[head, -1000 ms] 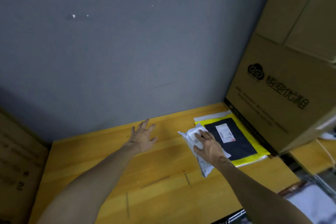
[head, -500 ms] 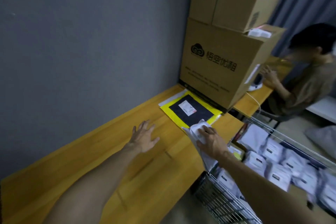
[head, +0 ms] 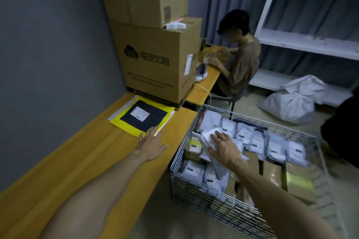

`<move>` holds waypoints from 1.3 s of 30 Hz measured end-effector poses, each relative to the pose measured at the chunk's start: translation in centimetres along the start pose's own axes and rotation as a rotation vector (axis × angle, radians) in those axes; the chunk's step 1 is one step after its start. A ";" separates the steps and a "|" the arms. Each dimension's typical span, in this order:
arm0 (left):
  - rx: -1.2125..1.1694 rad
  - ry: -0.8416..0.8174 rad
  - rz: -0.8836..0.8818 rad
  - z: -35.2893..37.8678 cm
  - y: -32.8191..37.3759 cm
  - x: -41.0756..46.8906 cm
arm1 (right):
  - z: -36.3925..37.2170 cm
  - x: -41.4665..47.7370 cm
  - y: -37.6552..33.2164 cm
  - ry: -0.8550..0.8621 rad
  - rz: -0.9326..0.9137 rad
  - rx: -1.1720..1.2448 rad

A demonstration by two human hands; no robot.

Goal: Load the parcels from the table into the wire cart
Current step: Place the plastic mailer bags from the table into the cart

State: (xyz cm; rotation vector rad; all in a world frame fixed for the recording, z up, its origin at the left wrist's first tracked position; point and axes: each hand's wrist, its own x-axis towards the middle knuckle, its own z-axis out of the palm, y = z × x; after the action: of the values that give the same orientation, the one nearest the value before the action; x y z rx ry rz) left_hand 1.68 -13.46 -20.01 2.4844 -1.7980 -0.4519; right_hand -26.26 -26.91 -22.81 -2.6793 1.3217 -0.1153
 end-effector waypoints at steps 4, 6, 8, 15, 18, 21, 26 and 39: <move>0.028 -0.038 0.075 1.7 7.5 1.5 | -0.6 -3.7 7.4 0.012 0.077 0.004; 0.041 -0.061 0.116 2.4 11.1 2.3 | -1.0 -5.2 10.7 0.018 0.117 0.010; 0.033 -0.071 0.153 3.1 14.5 3.0 | -1.4 -6.6 13.8 0.004 0.169 0.020; 0.088 -0.137 0.285 5.4 23.6 5.7 | -0.9 -10.7 22.0 0.001 0.304 0.036; 0.108 -0.159 0.300 6.3 24.9 7.2 | -0.4 -11.5 23.1 0.017 0.347 0.069; 0.129 -0.184 0.343 7.7 26.3 9.5 | 0.7 -12.3 24.5 0.003 0.409 0.077; 0.153 -0.232 0.419 9.6 29.1 14.0 | 2.0 -12.3 27.3 -0.057 0.509 0.076; 0.050 -0.388 0.573 14.5 32.9 25.6 | 4.1 -6.4 30.8 -0.109 0.780 0.085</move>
State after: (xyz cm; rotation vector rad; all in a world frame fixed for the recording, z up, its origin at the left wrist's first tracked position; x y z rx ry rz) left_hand -25.18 -46.19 -32.54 1.8530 -2.5578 -0.8866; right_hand -53.72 -39.91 -32.09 -1.8899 2.1329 0.0646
